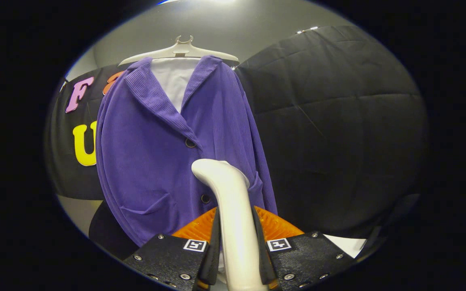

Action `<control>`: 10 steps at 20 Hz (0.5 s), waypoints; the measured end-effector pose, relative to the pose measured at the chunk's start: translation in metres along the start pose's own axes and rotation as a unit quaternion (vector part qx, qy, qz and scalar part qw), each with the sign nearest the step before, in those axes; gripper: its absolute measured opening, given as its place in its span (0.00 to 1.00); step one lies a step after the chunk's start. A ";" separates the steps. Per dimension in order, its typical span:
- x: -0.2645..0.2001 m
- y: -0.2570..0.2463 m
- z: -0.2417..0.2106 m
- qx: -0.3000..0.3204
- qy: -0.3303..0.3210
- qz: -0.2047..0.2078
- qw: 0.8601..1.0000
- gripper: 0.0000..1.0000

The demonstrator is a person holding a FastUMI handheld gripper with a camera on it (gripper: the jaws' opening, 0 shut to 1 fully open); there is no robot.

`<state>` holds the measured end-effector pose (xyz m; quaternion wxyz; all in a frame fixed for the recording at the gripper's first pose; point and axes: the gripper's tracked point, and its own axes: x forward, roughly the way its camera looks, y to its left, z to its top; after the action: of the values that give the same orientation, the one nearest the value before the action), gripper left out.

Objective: Iron the clothes twice with a garment steamer, once on the left side and once on the right side.

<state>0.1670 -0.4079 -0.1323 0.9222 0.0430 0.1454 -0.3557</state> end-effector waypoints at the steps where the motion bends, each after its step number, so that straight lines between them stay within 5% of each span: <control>1: 0.000 -0.002 -0.008 0.001 0.007 0.000 1.000 0.40; 10: -0.015 -0.011 -0.084 -0.005 0.073 0.007 0.997 0.40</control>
<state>0.1292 -0.3909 -0.2074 0.9118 0.0657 0.2140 -0.3442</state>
